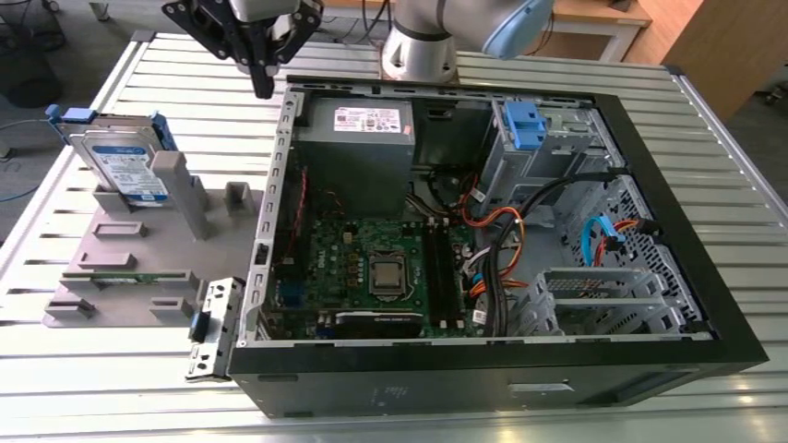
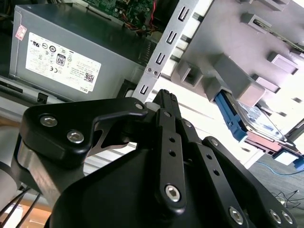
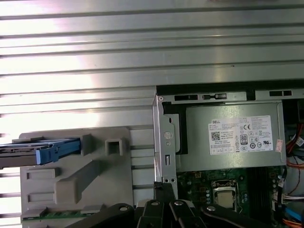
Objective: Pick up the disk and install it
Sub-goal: 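Reach for the disk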
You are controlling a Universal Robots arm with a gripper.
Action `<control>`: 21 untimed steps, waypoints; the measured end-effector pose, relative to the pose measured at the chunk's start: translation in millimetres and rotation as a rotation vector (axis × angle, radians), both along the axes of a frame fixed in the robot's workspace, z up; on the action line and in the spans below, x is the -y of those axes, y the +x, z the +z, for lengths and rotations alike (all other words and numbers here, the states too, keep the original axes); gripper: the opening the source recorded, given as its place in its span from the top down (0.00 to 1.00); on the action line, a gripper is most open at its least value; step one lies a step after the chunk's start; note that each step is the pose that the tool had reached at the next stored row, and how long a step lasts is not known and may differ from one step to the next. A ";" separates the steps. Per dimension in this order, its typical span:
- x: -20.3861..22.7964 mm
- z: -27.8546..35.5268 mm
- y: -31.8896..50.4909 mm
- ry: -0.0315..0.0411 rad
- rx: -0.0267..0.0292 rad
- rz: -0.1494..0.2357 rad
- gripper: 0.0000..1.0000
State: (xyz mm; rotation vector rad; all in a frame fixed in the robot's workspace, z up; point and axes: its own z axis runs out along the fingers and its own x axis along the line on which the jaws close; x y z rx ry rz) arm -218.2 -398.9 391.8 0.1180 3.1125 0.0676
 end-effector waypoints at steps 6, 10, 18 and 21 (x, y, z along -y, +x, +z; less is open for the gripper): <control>0.0 -0.1 -6.0 0.0000 0.0001 0.000 0.89; 0.0 -0.1 -12.2 0.0000 0.0000 0.000 0.89; 0.0 -0.2 -21.0 0.0000 0.0000 0.000 0.89; 0.0 -0.2 -24.1 0.0000 0.0000 0.000 0.89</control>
